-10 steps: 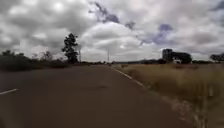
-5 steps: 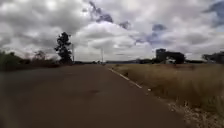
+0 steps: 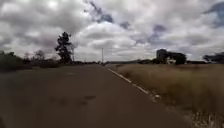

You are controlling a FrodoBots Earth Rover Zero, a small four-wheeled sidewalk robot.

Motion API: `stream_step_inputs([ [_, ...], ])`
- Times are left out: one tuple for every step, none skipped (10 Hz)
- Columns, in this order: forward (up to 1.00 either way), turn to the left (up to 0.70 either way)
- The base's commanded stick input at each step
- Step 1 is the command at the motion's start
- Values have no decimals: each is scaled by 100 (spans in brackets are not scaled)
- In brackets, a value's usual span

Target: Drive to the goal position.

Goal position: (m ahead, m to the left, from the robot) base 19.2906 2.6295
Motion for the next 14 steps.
stream_step_inputs([
  [85,-25],
  [85,-34],
  [85,-31],
  [85,-15],
  [85,0],
  [85,0],
  [85,0],
  [85,0],
  [85,0],
  [85,0],
  [85,0],
  [85,0],
  [85,0],
  [85,0],
])
